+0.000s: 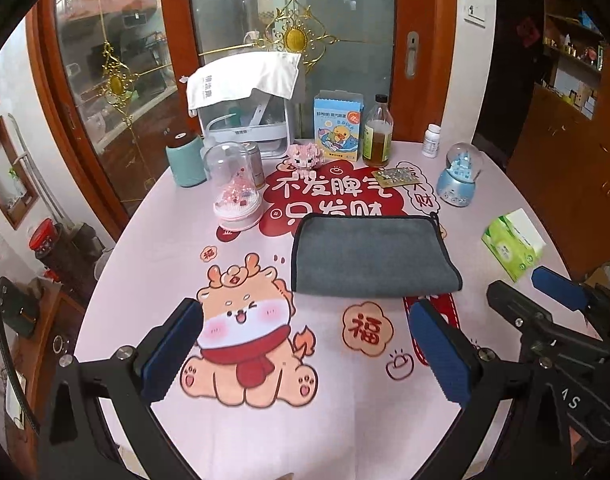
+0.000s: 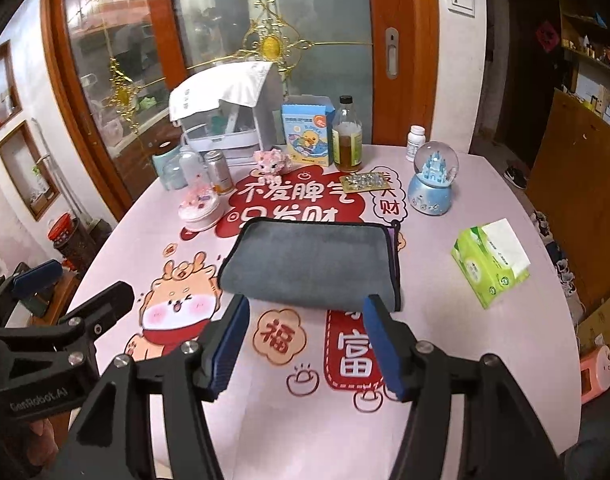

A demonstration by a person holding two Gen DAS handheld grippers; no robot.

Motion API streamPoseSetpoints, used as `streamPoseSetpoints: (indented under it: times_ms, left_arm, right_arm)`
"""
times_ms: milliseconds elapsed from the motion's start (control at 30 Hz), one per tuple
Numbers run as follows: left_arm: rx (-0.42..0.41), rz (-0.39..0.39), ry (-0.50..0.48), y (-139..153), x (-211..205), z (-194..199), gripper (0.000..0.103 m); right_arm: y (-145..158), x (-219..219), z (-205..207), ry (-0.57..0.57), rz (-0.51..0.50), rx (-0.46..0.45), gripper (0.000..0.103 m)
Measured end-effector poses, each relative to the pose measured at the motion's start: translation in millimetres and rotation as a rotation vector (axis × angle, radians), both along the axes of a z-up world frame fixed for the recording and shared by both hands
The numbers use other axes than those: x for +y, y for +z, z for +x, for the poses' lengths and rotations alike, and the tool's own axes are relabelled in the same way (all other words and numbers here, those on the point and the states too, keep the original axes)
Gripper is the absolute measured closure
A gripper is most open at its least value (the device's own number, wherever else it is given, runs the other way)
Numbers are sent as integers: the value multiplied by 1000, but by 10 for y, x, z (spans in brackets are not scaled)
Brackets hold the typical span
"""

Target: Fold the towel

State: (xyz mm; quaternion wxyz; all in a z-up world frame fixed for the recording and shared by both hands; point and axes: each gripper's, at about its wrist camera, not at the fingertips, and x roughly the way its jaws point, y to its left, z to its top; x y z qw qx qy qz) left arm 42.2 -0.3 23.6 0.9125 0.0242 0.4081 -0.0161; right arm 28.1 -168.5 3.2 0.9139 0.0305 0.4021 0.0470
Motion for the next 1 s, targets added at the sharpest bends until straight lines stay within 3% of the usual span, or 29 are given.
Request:
streamPoseSetpoints:
  times_ms: [467,1000]
  left_arm:
    - [-7,25,44,-14,-1,-612,1]
    - [24,19,17,-62,67,-593,1]
  right_arm:
    - [-56,32,-527,7,-1,10,37]
    - [-57,103,-602,-73,-13,29,37]
